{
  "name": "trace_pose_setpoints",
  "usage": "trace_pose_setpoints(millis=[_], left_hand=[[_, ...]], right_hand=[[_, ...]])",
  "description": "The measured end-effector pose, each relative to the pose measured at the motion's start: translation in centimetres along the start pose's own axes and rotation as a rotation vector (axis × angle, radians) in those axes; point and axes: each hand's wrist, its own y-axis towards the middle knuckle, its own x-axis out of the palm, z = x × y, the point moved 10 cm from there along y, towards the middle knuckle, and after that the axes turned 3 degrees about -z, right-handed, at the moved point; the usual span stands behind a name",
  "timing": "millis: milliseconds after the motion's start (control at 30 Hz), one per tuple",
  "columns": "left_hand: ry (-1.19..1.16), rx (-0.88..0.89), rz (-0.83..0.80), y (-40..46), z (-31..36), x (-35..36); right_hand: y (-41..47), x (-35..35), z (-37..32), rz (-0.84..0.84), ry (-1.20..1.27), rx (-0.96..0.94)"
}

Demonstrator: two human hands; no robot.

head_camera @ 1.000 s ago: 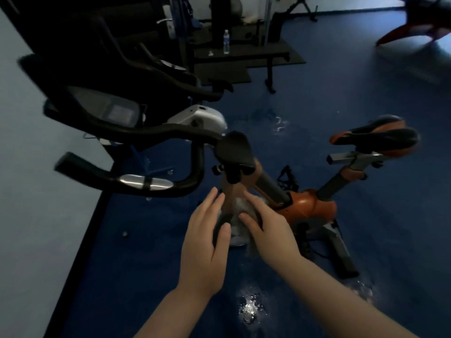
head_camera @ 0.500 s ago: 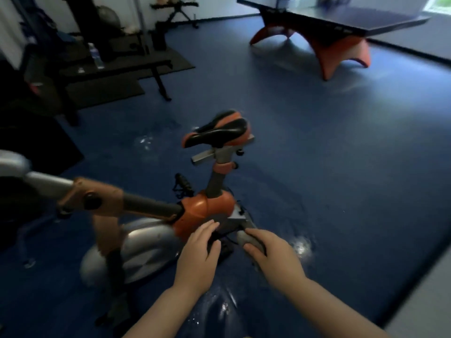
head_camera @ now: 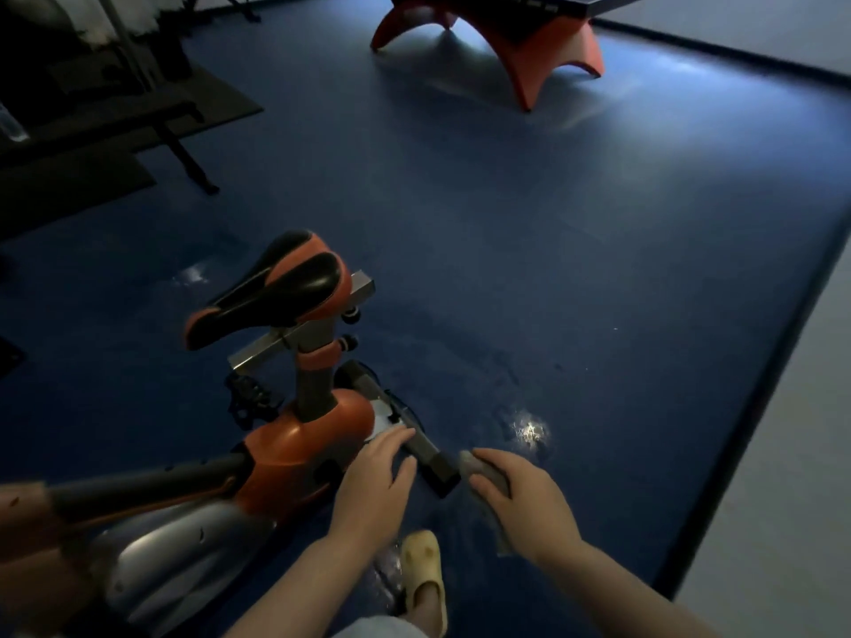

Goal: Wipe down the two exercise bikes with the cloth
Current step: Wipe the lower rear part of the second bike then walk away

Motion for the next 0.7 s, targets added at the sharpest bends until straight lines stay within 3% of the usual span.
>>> trace_pose_setpoints(millis=[433,567,700], left_hand=[[0.013,0.026,-0.041,18.1,5.6,0.2],[0.007,-0.043,-0.033,23.4,5.9,1.8],[-0.016,-0.172,0.092,28.9,5.8,2.6]], right_hand=[[17.1,-8.9,-2.0,-0.009,-0.160,-0.079],[23.6,-12.1,-1.1,-0.043,-0.164,-0.111],[29.9,-14.8,-0.1,-0.153,-0.252,-0.214]])
